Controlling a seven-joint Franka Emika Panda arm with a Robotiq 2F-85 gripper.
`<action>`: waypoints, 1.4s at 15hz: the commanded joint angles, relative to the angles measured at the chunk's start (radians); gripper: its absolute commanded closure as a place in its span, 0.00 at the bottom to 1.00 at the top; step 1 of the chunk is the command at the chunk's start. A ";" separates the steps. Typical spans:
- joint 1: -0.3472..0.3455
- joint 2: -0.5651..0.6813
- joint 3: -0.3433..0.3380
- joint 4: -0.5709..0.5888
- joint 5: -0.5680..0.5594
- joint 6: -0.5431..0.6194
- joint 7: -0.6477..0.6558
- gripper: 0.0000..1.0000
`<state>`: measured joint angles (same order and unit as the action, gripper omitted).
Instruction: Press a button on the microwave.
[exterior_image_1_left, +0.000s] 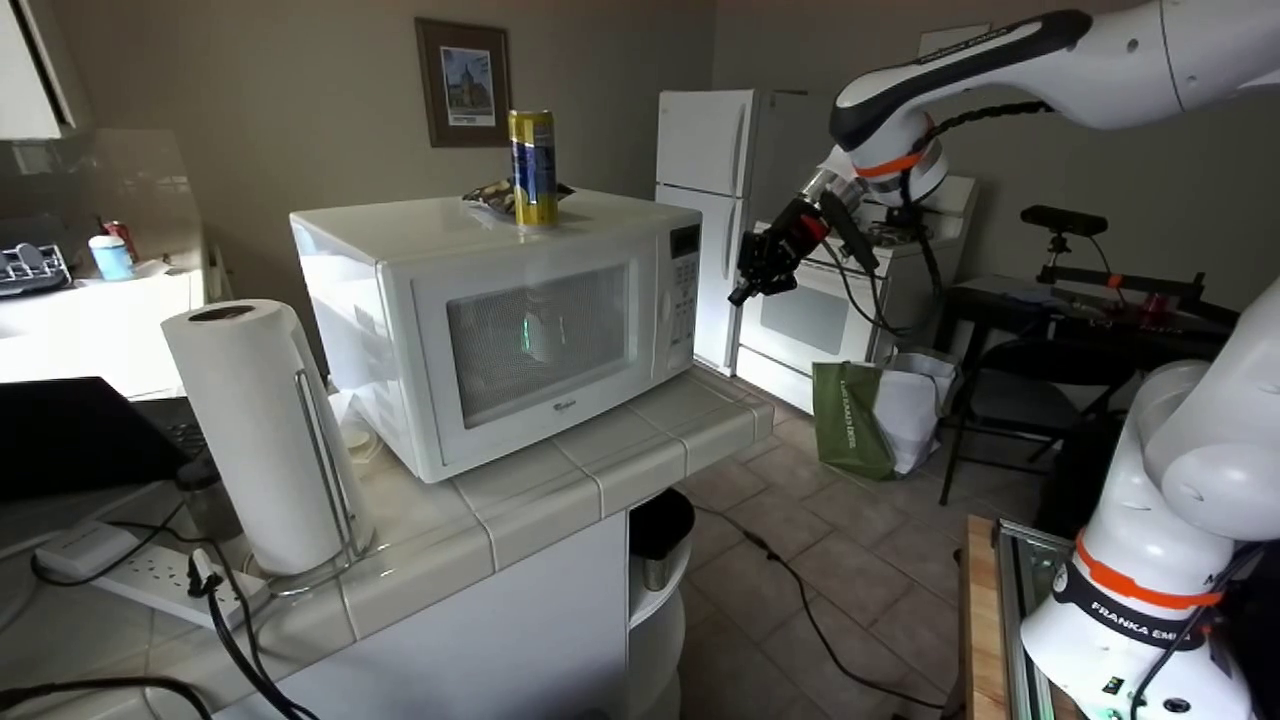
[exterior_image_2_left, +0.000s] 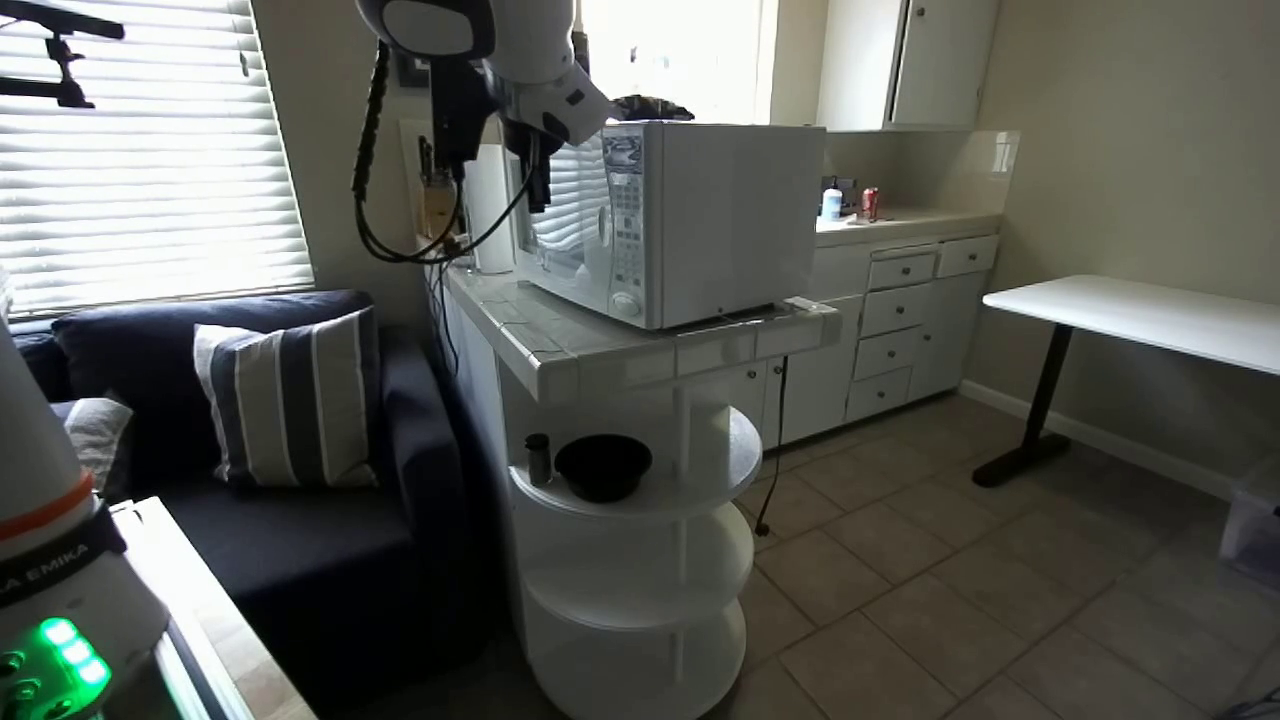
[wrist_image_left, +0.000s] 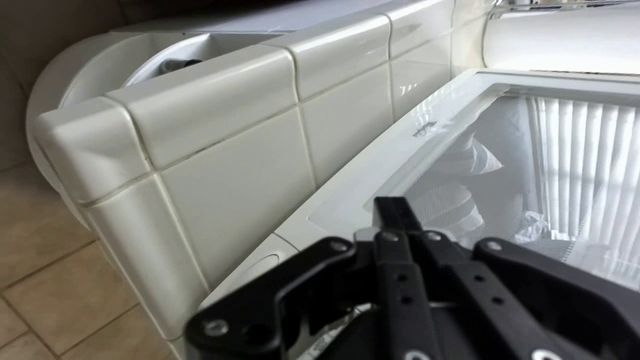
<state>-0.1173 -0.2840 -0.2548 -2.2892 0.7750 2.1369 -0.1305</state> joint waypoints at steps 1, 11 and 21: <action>-0.016 0.006 0.013 0.002 0.003 0.000 -0.004 0.99; -0.018 0.051 -0.011 0.028 0.061 -0.006 -0.037 1.00; -0.059 0.197 -0.034 0.061 0.282 -0.012 -0.176 1.00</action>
<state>-0.1607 -0.1541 -0.2923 -2.2566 0.9865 2.1416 -0.2569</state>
